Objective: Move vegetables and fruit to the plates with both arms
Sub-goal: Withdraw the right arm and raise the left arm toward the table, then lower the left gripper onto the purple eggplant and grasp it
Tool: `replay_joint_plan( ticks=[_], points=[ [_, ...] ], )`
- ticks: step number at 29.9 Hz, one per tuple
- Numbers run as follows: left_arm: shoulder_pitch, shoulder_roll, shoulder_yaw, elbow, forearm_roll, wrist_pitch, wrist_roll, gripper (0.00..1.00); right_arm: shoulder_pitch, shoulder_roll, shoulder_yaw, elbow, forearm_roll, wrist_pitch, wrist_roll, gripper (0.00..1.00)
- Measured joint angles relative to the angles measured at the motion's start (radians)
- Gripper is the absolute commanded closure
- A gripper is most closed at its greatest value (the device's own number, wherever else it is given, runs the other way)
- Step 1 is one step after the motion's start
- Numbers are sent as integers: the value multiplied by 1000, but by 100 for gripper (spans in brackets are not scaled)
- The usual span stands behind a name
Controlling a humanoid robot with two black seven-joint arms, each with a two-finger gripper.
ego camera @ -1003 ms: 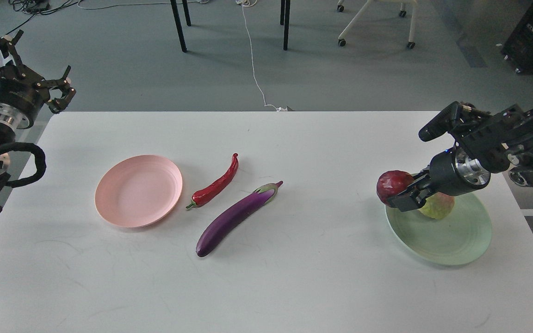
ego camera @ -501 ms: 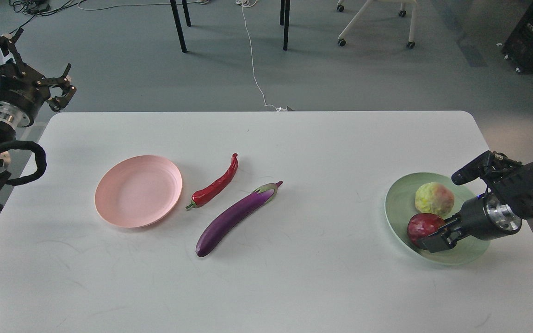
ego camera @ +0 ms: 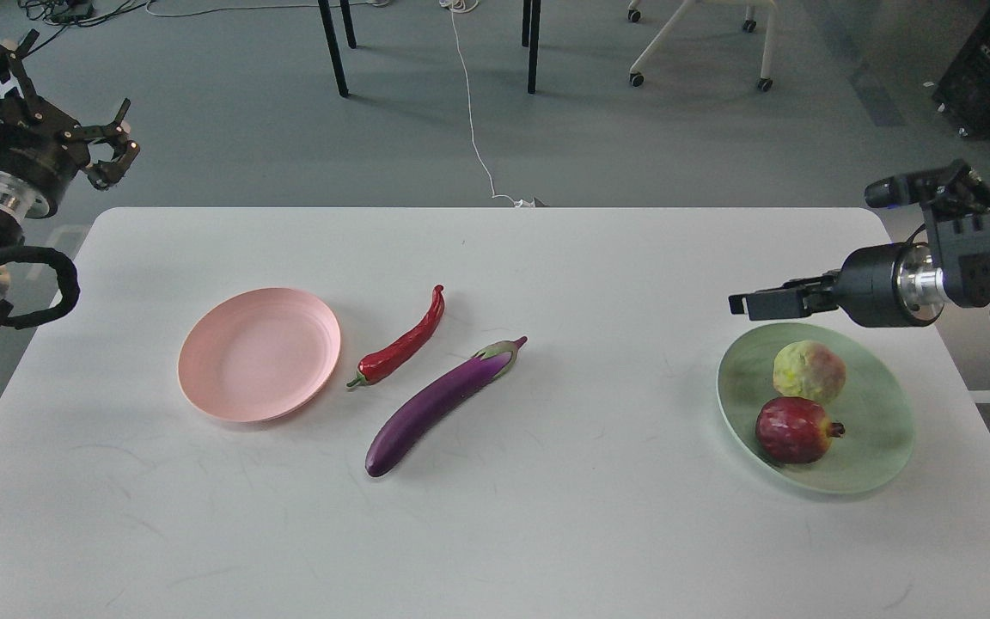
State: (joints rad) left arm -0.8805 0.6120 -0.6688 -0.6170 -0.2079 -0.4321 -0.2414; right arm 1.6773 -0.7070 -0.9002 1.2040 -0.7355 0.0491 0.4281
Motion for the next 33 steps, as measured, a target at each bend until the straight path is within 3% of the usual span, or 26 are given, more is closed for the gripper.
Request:
replay_joint_plan(
  ticks=[6, 11, 15, 21, 27, 33],
  points=[
    [-84, 44, 67, -126, 41, 31, 4, 2, -158, -91, 358, -94, 74, 2, -1, 2],
    [-98, 40, 141, -149, 114, -45, 0, 2, -355, -92, 727, -192, 84, -2, -1, 2],
    [-105, 30, 151, -180, 309, -56, -7, 2, -520, -86, 1000, -213, 179, -3, 2, 2],
    [-97, -20, 153, -256, 699, -49, -13, 2, -705, -38, 1245, -215, 478, -4, 7, 2],
    [-73, -23, 221, -506, 1105, 83, -13, 2, -807, -16, 1340, -218, 859, 22, 2, 1],
    [-68, 45, 381, -786, 1549, 177, 0, 2, -927, 55, 1411, -226, 1085, 197, 18, 1]
  ],
)
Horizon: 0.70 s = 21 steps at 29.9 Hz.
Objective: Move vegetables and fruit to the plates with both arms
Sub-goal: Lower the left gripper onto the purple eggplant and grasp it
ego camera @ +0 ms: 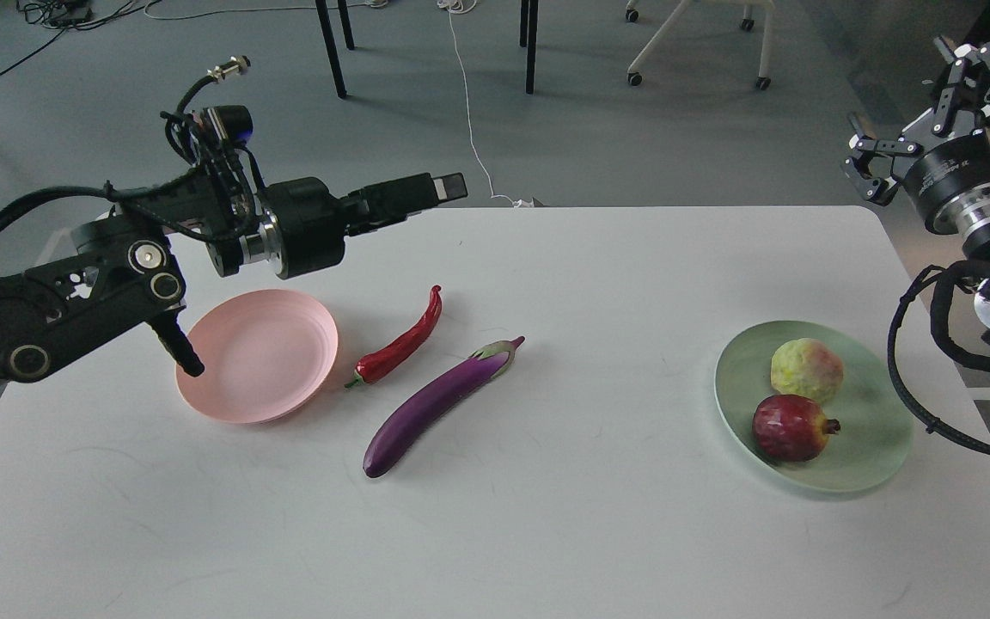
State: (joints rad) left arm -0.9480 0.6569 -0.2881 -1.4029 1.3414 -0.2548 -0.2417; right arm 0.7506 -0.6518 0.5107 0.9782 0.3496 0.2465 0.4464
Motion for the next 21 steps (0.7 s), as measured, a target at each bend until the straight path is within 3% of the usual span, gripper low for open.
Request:
replay_joint_plan(
  ticks=[5, 10, 16, 21],
  points=[
    [22, 10, 71, -48, 433, 15, 1, 5, -104, 102, 168, -33, 21, 54, 27, 1],
    [82, -59, 99, -12, 621, 20, 4, 9, -122, 175, 260, -125, 22, 121, 25, 1],
    [92, -154, 156, 130, 736, 19, 4, 33, -135, 184, 282, -171, 22, 181, 23, 1],
    [93, -162, 184, 165, 749, 19, 4, 49, -168, 174, 281, -185, 19, 225, 23, 1]
  ],
)
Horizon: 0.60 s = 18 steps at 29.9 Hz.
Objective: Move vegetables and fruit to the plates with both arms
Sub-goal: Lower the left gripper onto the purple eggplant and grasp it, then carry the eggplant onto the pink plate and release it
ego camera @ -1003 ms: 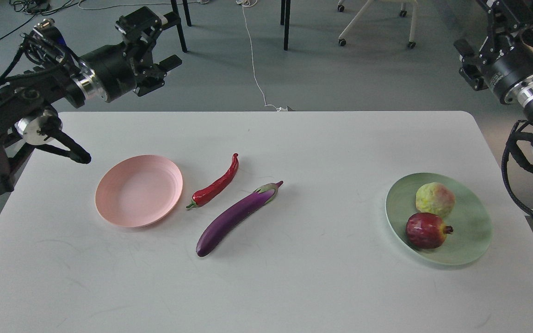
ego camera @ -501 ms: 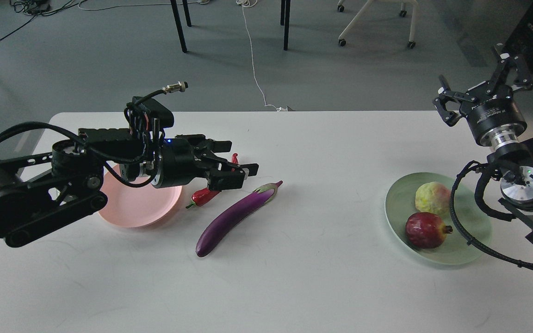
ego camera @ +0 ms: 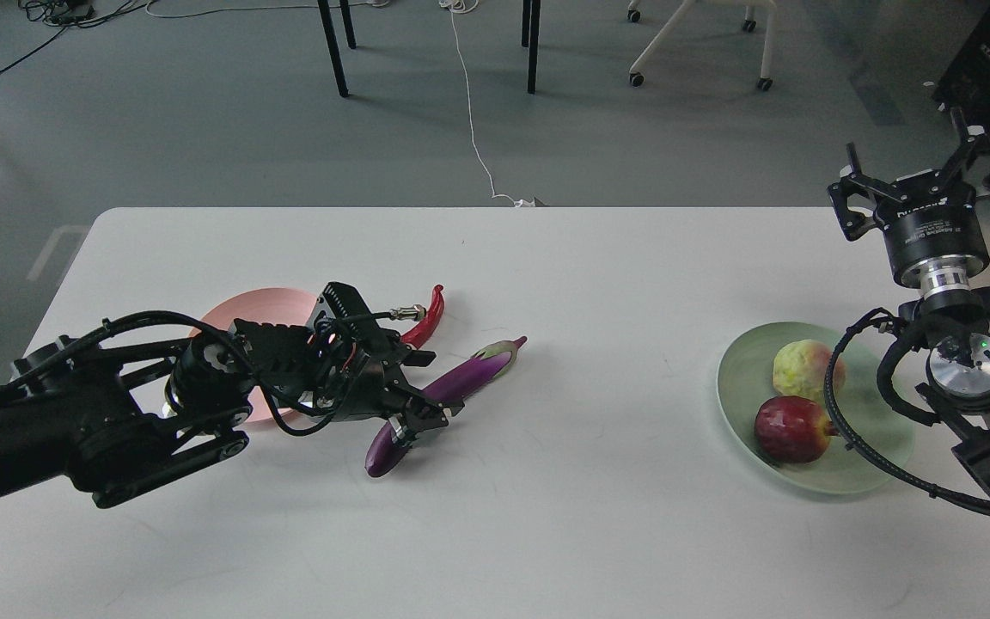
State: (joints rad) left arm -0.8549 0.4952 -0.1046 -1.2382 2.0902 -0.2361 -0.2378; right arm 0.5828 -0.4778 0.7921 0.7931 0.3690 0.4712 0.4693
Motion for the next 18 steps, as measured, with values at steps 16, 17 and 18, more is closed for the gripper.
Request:
replay_joint_plan(
  ticks=[16, 17, 18],
  points=[
    [21, 91, -38, 16, -42, 71, 19, 92, -23, -9, -1, -39, -2, 18, 6, 1],
    [12, 121, -49, -9, -61, 79, 17, 91, -24, -9, -1, -42, -2, 18, 6, 1],
    [6, 157, -59, -35, -85, 83, 17, 91, -26, -9, -2, -47, -2, 18, 7, 1]
  ],
)
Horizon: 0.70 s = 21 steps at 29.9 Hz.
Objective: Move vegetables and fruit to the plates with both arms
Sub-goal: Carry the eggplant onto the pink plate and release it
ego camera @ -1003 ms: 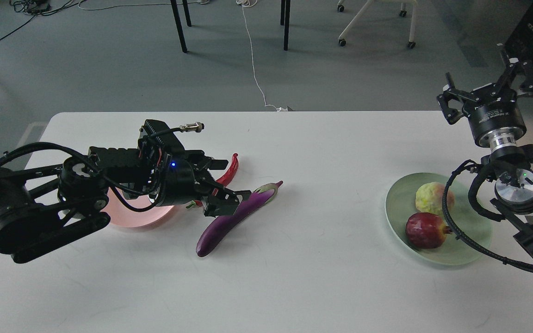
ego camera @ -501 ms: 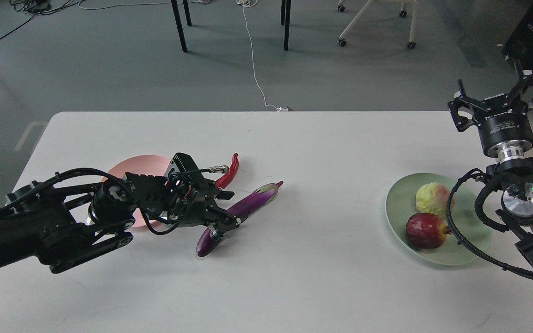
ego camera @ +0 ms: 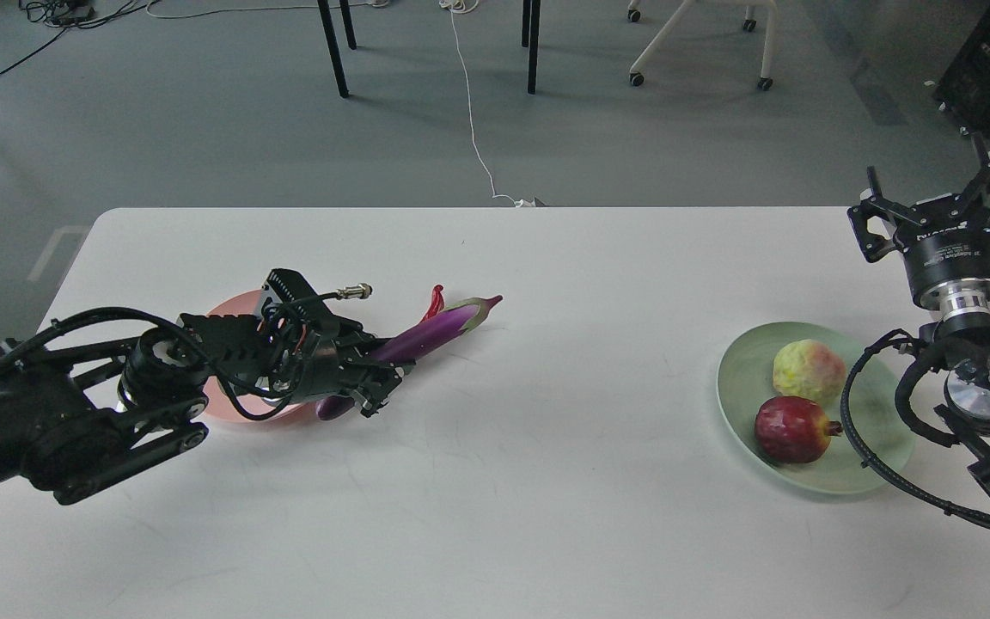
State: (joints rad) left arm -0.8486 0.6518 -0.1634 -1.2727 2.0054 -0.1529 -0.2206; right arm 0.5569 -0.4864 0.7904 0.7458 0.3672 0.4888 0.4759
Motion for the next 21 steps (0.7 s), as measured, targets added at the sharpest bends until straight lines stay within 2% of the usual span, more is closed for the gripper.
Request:
replay_joint_plan(
  ticks=[5, 8, 10, 12, 13, 16, 19, 21],
  points=[
    [-6, 162, -19, -41, -115, 6, 3, 90, -5, 1, -1, -21, 0, 0, 1, 1],
    [3, 215, -14, -5, -149, 8, 4, 88, -9, 4, -1, -27, -2, 0, 1, 1],
    [15, 228, -9, 30, -156, 9, 5, 83, -10, 7, -2, -27, -3, 0, 1, 1],
    [42, 233, -6, 64, -158, 9, 7, 77, -12, 9, -2, -28, -3, 0, 1, 1],
    [54, 234, -6, 75, -158, 9, 9, 70, -12, 10, -2, -28, -3, 0, 1, 1],
    [93, 235, -5, 97, -159, 9, 14, 41, -20, 12, -3, -28, -3, 0, 1, 1],
    [125, 228, -5, 127, -159, 17, 20, 27, -26, 12, -3, -29, -3, 0, 1, 1],
    [132, 222, -9, 149, -163, 47, 22, 24, -26, 12, -3, -37, -3, 0, 1, 1]
  ],
)
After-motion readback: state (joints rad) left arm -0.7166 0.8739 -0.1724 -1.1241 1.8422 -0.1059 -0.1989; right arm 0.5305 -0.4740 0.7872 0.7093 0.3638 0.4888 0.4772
